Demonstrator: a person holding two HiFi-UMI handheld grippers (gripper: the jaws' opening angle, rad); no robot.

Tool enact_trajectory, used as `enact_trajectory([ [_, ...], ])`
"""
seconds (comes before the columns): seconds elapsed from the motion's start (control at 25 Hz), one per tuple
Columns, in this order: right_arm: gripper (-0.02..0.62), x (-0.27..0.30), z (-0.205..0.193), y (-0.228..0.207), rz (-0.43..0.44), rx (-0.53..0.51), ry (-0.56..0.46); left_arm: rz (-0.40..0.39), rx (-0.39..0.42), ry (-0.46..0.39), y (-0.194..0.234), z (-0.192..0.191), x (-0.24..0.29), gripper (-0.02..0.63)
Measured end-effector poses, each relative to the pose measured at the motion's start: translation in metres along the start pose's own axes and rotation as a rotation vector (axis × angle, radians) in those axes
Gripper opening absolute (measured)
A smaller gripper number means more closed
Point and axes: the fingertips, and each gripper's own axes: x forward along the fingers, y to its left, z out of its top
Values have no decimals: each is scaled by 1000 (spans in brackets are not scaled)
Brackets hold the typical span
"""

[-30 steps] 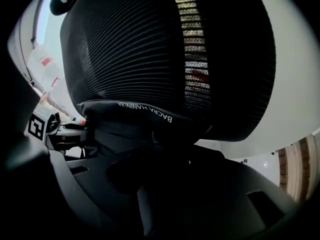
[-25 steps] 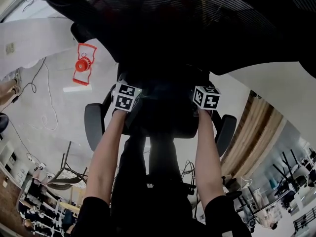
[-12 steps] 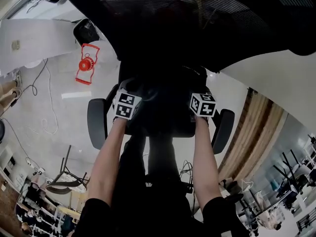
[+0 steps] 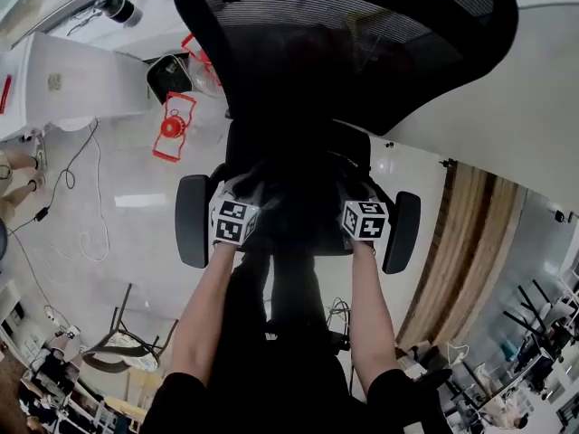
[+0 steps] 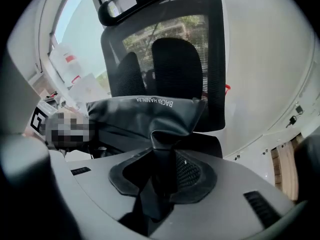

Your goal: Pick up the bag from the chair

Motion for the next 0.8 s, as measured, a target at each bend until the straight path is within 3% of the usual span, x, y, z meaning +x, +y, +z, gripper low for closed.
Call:
enact_trajectory([
  [0.32, 107, -76, -7, 26, -32, -2, -76, -45, 43, -73, -40, 3, -68, 66],
  [0.8, 104, -244, -26, 100, 14, -21, -252, -99, 183, -285, -122, 3, -240, 63],
])
